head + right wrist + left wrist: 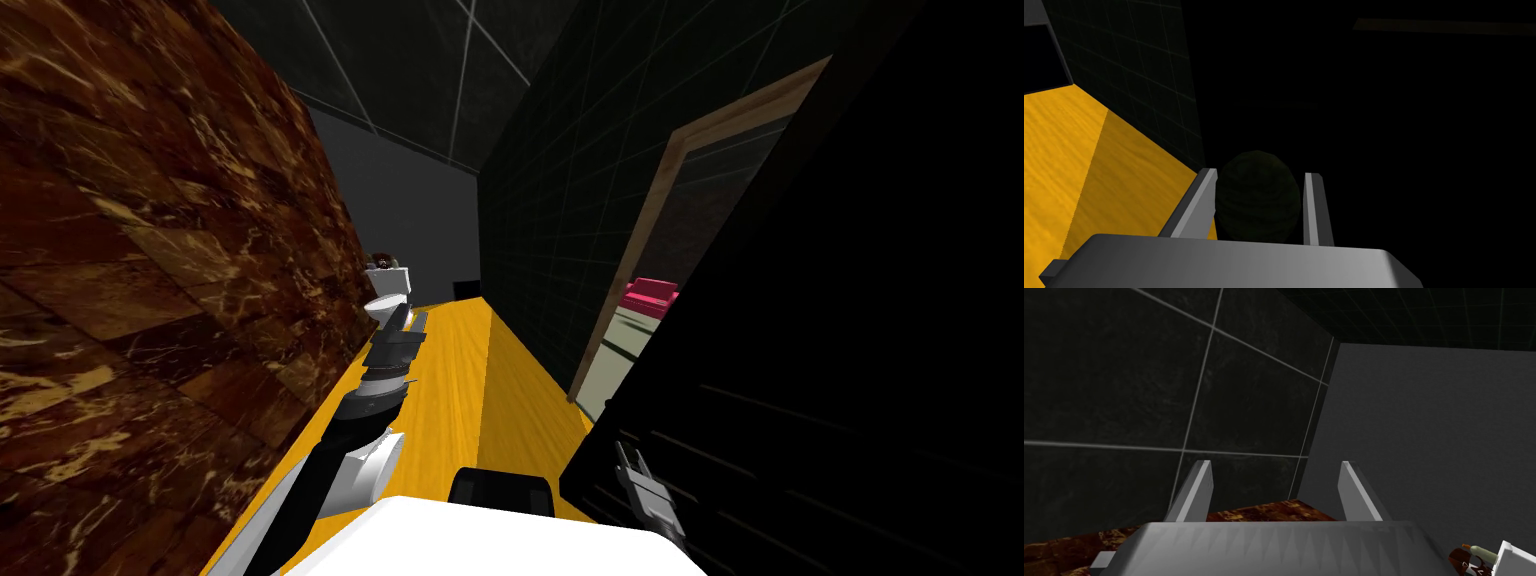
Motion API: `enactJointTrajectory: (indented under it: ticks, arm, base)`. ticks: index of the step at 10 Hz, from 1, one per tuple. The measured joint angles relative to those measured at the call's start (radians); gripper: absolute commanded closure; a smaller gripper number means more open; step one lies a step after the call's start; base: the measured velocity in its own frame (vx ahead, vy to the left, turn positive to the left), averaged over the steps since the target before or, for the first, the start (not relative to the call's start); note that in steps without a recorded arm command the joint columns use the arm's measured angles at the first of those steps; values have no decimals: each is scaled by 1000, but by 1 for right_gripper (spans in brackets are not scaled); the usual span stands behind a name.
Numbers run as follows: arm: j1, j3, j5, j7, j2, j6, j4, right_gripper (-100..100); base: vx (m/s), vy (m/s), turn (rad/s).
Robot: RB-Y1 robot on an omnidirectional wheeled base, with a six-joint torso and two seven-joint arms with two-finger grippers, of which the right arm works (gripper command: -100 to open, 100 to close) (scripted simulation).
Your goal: Pull the door open
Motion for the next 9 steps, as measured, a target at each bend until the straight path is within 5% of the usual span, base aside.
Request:
enactJointTrajectory:
  ticks: [9]
  arm:
    - [19, 88, 45, -72, -52, -79, 33, 100]
  base:
    - [-200, -13, 95]
